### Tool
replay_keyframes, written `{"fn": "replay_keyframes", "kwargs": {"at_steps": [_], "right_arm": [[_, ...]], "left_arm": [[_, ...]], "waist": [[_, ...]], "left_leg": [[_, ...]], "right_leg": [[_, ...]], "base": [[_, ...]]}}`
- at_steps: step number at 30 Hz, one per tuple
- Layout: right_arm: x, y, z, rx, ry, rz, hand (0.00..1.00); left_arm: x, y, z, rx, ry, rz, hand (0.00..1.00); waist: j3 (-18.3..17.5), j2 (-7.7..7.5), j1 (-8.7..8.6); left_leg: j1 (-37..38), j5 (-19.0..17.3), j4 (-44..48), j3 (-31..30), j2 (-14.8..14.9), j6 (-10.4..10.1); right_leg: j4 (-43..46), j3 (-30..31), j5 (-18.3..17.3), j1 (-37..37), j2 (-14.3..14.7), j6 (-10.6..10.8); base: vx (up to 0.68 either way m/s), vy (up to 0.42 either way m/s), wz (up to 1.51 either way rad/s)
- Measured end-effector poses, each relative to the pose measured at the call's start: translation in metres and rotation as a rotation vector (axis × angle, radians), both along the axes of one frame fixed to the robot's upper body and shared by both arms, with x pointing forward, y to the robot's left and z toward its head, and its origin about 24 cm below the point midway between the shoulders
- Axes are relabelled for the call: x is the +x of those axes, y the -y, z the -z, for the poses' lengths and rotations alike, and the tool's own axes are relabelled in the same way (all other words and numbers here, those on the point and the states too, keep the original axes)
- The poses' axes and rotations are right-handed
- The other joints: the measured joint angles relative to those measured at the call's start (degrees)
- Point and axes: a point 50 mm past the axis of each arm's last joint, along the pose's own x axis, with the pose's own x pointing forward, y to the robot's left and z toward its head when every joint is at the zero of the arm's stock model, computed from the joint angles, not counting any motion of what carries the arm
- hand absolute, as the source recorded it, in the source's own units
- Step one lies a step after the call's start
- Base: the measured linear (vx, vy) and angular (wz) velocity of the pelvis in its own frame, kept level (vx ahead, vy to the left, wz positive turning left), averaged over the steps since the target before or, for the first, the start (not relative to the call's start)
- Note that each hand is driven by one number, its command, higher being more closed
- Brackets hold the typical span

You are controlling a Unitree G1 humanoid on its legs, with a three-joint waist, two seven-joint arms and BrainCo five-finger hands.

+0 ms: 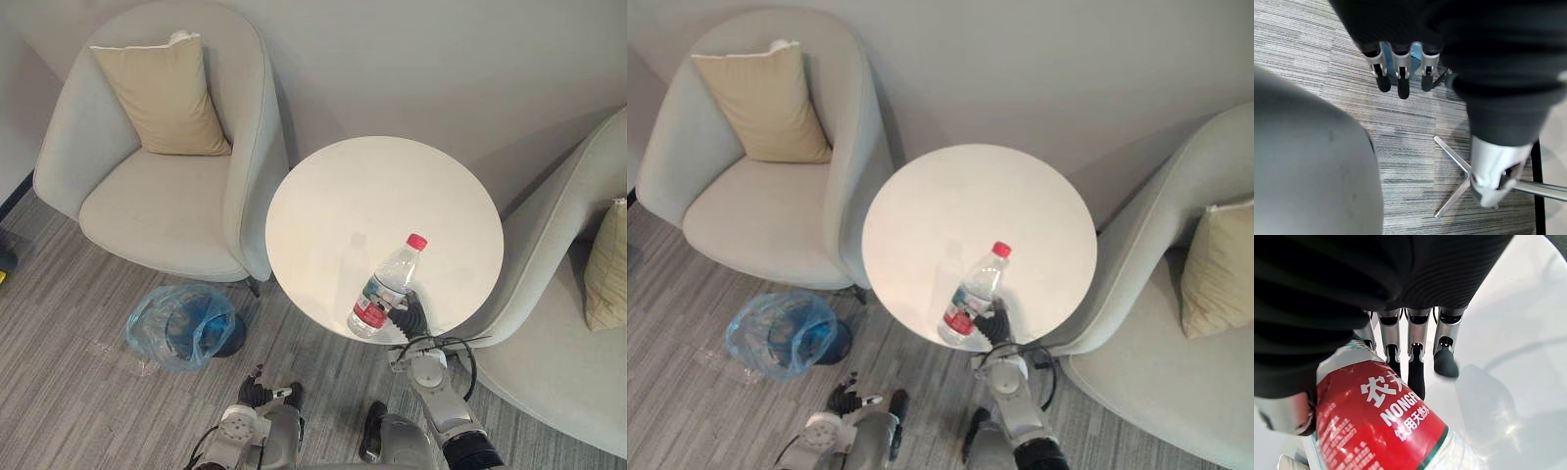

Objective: Gather rubbish on tea table into small bin, then transfer packed bag to large trash can.

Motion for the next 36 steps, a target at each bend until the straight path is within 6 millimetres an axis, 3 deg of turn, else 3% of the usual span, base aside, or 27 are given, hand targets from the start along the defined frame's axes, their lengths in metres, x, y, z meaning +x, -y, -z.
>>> {"fn": "replay_keyframes", "kwargs": {"at_steps": [13, 21, 27, 32, 35, 36], "right_arm": [[-0.016, 0.005, -0.021, -0.007, 0.103, -0.027, 1.0], [-0.023, 0.009, -0.037, -0.137, 0.177, -0.073, 1.0], [-0.026, 0.007, -0.038, -0.241, 0.194, -0.119, 1.0], [-0.024, 0.005, -0.053, -0.279, 0.27, -0.145, 1.0], [-0.023, 0.001, -0.058, -0.301, 0.296, -0.161, 1.0], [-0.022, 0.003, -0.059, -0.304, 0.305, -0.15, 1.0]], "left_arm": [[-0.008, -0.002, 0.006, 0.026, -0.043, 0.026, 0.0], [-0.012, -0.002, 0.009, 0.034, -0.069, 0.038, 0.0], [-0.014, -0.002, 0.01, 0.041, -0.079, 0.051, 0.0], [-0.009, 0.004, 0.009, 0.036, -0.069, 0.077, 0.0], [-0.01, 0.004, 0.01, 0.042, -0.073, 0.085, 0.0], [-0.009, 0.006, 0.01, 0.048, -0.077, 0.1, 0.0]], "waist": [[-1.0, -0.34, -0.95], [-2.1, -0.3, -1.53], [-2.7, -0.12, -1.59], [-1.9, 1.39, -1.54], [-2.4, 1.4, -1.48], [-2.7, 0.79, -2.9]], "left_leg": [[3.3, 1.4, -3.7, 1.9, 1.2, 0.3], [5.4, 3.0, -6.1, 3.2, 1.6, 0.6], [5.6, 3.6, -6.1, 2.5, 1.7, 0.2], [1.6, 3.6, -2.6, 1.8, 2.1, 0.4], [1.0, 2.1, -5.9, 7.2, 3.5, 3.4], [-1.0, 1.3, -2.3, 12.0, 4.8, 4.7]], "right_leg": [[-10.6, 2.8, 6.8, 4.7, 2.8, 0.6], [-18.1, 4.3, 12.1, 8.3, 4.2, 0.6], [-21.0, 3.4, 13.6, 10.1, 5.1, 0.3], [-19.9, 0.9, 13.5, 9.1, 5.4, -0.3], [-19.3, -1.7, 14.1, 7.7, 4.4, -1.1], [-19.1, -4.1, 14.3, 6.8, 2.5, -1.3]], "base": [[-0.02, 0.023, -0.13], [-0.06, 0.015, -0.11], [-0.05, -0.011, 0.05], [-0.09, -0.014, 0.25], [-0.08, 0.002, 0.32], [-0.08, 0.06, 0.76]]}}
